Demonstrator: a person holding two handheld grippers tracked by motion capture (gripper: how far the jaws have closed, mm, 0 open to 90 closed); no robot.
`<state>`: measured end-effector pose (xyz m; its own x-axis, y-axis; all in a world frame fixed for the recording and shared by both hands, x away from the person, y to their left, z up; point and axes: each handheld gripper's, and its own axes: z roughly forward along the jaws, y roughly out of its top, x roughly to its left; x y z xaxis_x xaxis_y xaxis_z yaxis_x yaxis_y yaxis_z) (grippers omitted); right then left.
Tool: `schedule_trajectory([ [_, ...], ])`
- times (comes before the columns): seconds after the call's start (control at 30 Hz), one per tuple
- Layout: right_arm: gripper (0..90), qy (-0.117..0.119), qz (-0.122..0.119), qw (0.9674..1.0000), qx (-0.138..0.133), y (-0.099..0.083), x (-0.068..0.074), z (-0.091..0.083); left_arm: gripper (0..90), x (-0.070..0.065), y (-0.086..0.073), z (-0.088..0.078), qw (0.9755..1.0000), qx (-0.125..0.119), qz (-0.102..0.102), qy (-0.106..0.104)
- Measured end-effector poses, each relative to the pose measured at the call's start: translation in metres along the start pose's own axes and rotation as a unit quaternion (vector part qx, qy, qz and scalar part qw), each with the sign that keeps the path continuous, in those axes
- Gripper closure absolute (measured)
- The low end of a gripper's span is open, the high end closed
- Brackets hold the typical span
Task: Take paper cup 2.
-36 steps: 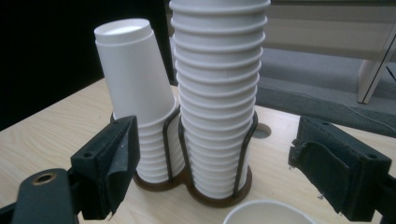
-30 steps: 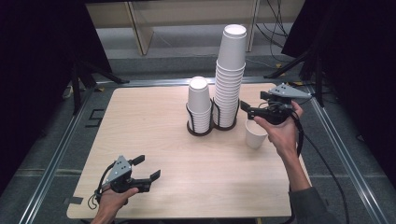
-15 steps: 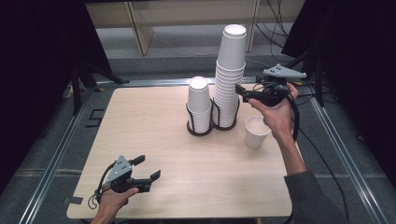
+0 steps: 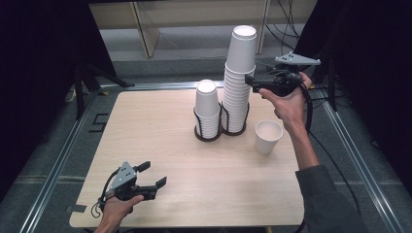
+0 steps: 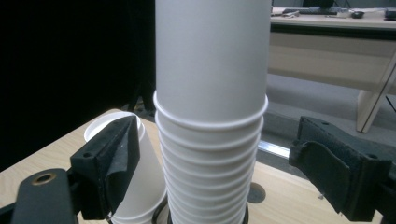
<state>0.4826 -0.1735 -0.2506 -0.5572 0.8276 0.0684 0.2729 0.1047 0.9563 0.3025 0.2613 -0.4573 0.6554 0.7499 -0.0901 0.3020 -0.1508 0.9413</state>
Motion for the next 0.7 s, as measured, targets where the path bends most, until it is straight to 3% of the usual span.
schedule_trajectory([
  [0.03,15.3,0.001,0.004,1.0,0.003,0.002,0.001,0.001,14.7,0.0,0.001,-0.001,0.9999,0.01,0.004,0.004],
  [0.07,15.3,0.002,0.004,1.0,0.002,0.004,0.001,0.002,14.7,0.0,0.0,0.0,1.0,0.002,0.003,-0.001],
  [0.4,15.3,-0.008,0.006,0.9999,-0.007,0.026,-0.005,0.021,14.7,-0.001,0.002,0.001,0.9999,0.012,0.006,0.0],
  [0.57,15.2,0.006,0.019,0.9998,-0.006,0.035,-0.007,0.031,14.6,-0.001,0.002,0.001,0.9999,0.011,0.004,0.001],
  [0.63,15.2,0.004,0.007,0.9999,-0.007,0.038,-0.006,0.035,14.7,-0.001,0.001,0.001,0.9999,0.01,0.002,0.001],
  [0.7,15.2,0.009,0.014,0.9998,-0.007,0.04,-0.005,0.039,14.6,-0.001,0.002,0.0,0.9999,0.011,0.004,0.0],
])
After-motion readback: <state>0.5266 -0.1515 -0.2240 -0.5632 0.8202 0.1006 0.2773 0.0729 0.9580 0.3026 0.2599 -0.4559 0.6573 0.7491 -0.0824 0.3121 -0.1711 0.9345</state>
